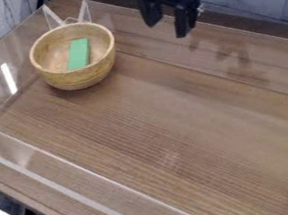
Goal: Put green stick into wooden bowl
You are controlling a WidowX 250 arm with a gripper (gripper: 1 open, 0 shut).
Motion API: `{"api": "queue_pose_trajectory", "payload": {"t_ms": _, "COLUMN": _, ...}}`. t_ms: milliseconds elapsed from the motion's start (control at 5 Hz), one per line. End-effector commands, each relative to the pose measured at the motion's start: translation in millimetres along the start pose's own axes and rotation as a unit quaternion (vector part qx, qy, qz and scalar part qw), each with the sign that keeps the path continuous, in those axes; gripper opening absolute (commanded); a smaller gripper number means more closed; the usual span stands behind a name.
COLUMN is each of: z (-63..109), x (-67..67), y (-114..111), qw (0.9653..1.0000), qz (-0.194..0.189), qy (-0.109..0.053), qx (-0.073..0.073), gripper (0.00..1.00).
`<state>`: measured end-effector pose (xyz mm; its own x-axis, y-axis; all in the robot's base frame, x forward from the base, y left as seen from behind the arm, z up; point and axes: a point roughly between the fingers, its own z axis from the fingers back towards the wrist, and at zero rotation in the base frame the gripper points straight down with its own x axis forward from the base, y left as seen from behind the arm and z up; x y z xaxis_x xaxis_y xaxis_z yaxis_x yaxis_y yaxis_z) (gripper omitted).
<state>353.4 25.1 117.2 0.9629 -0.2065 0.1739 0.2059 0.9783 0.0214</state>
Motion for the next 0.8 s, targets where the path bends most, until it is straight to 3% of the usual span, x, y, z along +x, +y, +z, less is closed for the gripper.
{"api": "queue_pose_trajectory", "payload": {"t_ms": 0, "z": 18.5, "x": 10.2, "y": 24.6, "qw": 0.999, "qz": 0.003, "qy": -0.041, "qx": 0.018, "gripper": 1.0}}
{"api": "queue_pose_trajectory", "payload": {"t_ms": 200, "z": 28.1, "x": 7.0, "y": 13.7, "qw": 0.9989, "qz": 0.02, "qy": -0.038, "qx": 0.016, "gripper": 1.0}}
{"api": "queue_pose_trajectory", "payload": {"t_ms": 400, "z": 31.2, "x": 10.8, "y": 3.3, "qw": 0.9991, "qz": 0.015, "qy": -0.037, "qx": 0.013, "gripper": 1.0}}
{"api": "queue_pose_trajectory", "payload": {"t_ms": 600, "z": 31.1, "x": 10.1, "y": 3.1, "qw": 0.999, "qz": -0.016, "qy": -0.04, "qx": 0.007, "gripper": 1.0}}
